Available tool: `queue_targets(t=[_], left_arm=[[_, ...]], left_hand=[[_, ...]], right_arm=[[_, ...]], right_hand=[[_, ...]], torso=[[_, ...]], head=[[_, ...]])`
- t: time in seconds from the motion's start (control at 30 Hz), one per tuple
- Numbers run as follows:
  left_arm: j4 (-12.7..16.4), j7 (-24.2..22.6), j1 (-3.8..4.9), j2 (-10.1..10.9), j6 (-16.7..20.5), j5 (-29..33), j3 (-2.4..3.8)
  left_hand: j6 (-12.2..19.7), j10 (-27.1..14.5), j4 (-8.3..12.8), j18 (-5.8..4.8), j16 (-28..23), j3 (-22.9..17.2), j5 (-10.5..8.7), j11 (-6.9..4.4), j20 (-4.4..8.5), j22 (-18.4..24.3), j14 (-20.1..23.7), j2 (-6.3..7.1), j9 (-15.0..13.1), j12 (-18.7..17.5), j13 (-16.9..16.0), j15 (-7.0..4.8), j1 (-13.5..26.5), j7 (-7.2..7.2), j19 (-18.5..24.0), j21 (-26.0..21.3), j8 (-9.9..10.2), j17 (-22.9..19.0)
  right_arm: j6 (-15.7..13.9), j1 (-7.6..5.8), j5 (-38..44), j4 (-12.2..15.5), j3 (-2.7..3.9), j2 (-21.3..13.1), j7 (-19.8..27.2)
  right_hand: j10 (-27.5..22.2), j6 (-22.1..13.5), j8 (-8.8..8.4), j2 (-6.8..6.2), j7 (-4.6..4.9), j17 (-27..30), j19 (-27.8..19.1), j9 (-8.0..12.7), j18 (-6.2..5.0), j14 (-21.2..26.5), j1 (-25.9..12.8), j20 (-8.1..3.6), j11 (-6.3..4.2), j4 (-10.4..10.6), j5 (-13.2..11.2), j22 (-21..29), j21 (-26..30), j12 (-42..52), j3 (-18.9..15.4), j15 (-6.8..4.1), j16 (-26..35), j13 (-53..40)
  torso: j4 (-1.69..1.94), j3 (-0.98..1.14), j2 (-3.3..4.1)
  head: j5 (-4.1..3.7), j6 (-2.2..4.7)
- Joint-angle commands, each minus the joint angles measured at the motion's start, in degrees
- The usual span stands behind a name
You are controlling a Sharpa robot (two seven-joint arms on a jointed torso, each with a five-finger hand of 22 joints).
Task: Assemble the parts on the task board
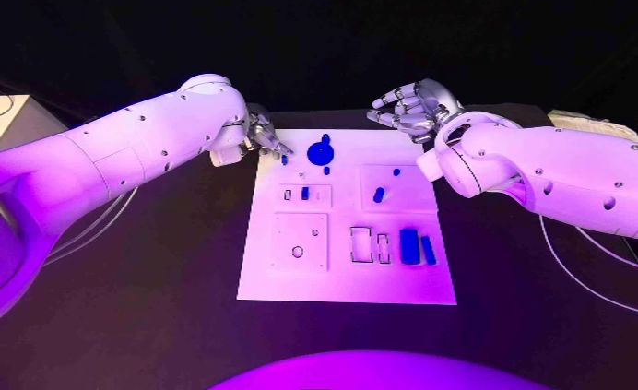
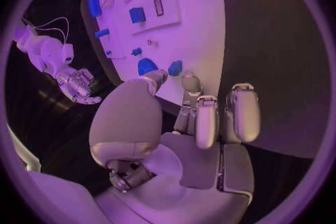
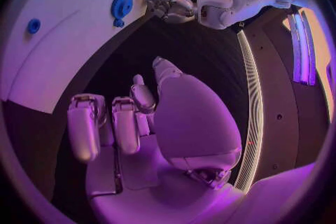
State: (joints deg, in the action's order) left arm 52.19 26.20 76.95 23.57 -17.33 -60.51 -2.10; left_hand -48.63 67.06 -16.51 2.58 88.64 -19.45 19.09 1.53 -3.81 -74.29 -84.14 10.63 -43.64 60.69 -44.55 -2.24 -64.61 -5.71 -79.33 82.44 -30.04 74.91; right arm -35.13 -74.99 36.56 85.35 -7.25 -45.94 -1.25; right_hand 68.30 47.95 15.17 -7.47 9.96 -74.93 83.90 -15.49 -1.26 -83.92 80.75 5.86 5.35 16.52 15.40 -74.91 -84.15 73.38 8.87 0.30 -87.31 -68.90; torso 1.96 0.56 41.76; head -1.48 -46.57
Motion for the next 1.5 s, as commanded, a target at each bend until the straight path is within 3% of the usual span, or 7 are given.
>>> queue_targets(t=[0.03, 0.53, 0.73, 0.9, 1.2, 1.5], left_arm=[[0.18, -0.88, 0.00, -0.13, -1.65, 0.44, 0.01], [0.83, -0.98, 0.00, 0.05, -1.96, 1.29, 0.01], [0.93, -1.04, 0.00, 0.11, -2.12, 1.98, 0.01], [0.92, -1.13, 0.00, 0.06, -2.49, 2.32, 0.02], [0.55, -1.27, -0.01, 0.00, -2.42, 2.48, 0.01], [2.13, -1.43, -0.04, 1.02, -0.53, 4.98, 0.05]], left_hand=[[-0.52, -0.39, 0.18, 1.13, -0.06, -0.11, -0.03, -0.10, -0.26, -0.07, -4.90, -0.13, 0.13, 0.23, -0.08, 0.31, -0.72, 0.02, -0.09, -0.27, 0.24, 12.82], [-1.17, -0.17, 0.30, 1.10, 0.08, -0.49, -0.02, -0.31, -0.17, -0.27, -4.99, -0.79, 0.42, 0.42, -0.11, 0.14, -2.11, 0.26, -0.19, -0.19, 0.21, 13.03], [-1.72, -0.03, 1.06, 1.07, 0.20, -2.52, 0.03, -0.80, 0.13, -0.49, -5.06, -2.87, 0.61, 0.46, 0.06, -0.29, -5.64, 0.79, -0.30, -0.10, -0.03, 13.19], [-1.71, -0.05, 2.02, 1.03, 0.28, -4.65, -0.01, -1.01, 0.32, -0.65, -5.11, -3.66, 0.55, 0.36, 0.31, -0.47, -8.10, 1.01, -0.34, -0.06, -0.30, 13.32], [-1.37, 0.46, 4.93, 0.97, 0.54, -11.50, -0.82, -1.36, 0.63, -1.03, -5.28, -4.42, -1.01, 0.29, 0.68, -0.78, -10.78, 1.30, -0.47, 0.07, -2.30, 13.72], [-0.75, 1.70, 9.48, 0.83, 0.79, -21.59, -1.09, -1.44, 0.71, -1.80, -5.46, -2.96, -3.96, 0.98, 0.22, -0.88, -7.98, 1.34, -0.92, 0.42, -5.52, 14.13]], right_arm=[[0.70, -0.01, 0.60, 0.01, 0.00, 0.06, 0.45], [0.76, -0.01, 0.60, -0.17, 0.00, 0.20, 0.42], [0.80, -0.01, 0.60, -0.20, 0.00, 0.21, 0.41], [0.83, -0.01, 0.60, -0.22, 0.00, 0.25, 0.41], [0.85, -0.01, 0.60, -0.25, 0.00, 0.27, 0.41], [0.90, 0.00, 0.60, -0.36, 0.00, 0.28, 0.40]], right_hand=[[-0.42, -0.37, -0.05, 0.14, 0.09, -9.02, 3.73, 0.07, -0.30, -4.53, -0.56, 0.40, -0.14, -0.02, -0.22, -10.30, 0.33, -0.10, 0.45, 0.30, 0.30, 0.06], [-0.42, -0.37, -0.05, 0.14, 0.09, -9.02, 3.73, 0.07, -0.30, -4.53, -0.56, 0.40, -0.14, -0.02, -0.22, -10.30, 0.33, -0.10, 0.45, 0.30, 0.30, 0.06], [-0.42, -0.37, -0.05, 0.14, 0.09, -9.02, 3.73, 0.07, -0.30, -4.53, -0.56, 0.40, -0.14, -0.02, -0.22, -10.30, 0.33, -0.10, 0.45, 0.30, 0.30, 0.06], [-0.42, -0.37, -0.05, 0.14, 0.09, -9.02, 3.73, 0.07, -0.30, -4.53, -0.56, 0.40, -0.14, -0.02, -0.22, -10.30, 0.33, -0.10, 0.45, 0.30, 0.30, 0.06], [-0.39, -0.41, 0.03, 0.05, 0.07, -8.99, 3.77, 0.12, -0.28, -4.53, -0.71, 0.39, -0.15, -0.12, -0.23, -10.37, 0.27, 0.01, 0.90, 0.28, 0.33, 0.07], [-0.40, -0.40, 0.04, 0.05, 0.07, -8.91, 3.75, 0.13, -0.29, -4.51, -0.73, 0.39, -0.16, -0.13, -0.20, -10.34, 0.31, 0.01, 0.97, 0.28, 0.37, 0.08]], torso=[[-0.04, 0.01, 0.01], [-0.02, 0.02, 0.07], [0.01, 0.00, 0.08], [0.03, 0.02, 0.03], [-0.05, 0.05, 0.03], [-0.03, 0.07, -0.06]], head=[[0.05, -0.03], [0.11, -0.06], [0.06, -0.19], [0.07, -0.27], [0.04, -0.28], [0.09, -0.26]])
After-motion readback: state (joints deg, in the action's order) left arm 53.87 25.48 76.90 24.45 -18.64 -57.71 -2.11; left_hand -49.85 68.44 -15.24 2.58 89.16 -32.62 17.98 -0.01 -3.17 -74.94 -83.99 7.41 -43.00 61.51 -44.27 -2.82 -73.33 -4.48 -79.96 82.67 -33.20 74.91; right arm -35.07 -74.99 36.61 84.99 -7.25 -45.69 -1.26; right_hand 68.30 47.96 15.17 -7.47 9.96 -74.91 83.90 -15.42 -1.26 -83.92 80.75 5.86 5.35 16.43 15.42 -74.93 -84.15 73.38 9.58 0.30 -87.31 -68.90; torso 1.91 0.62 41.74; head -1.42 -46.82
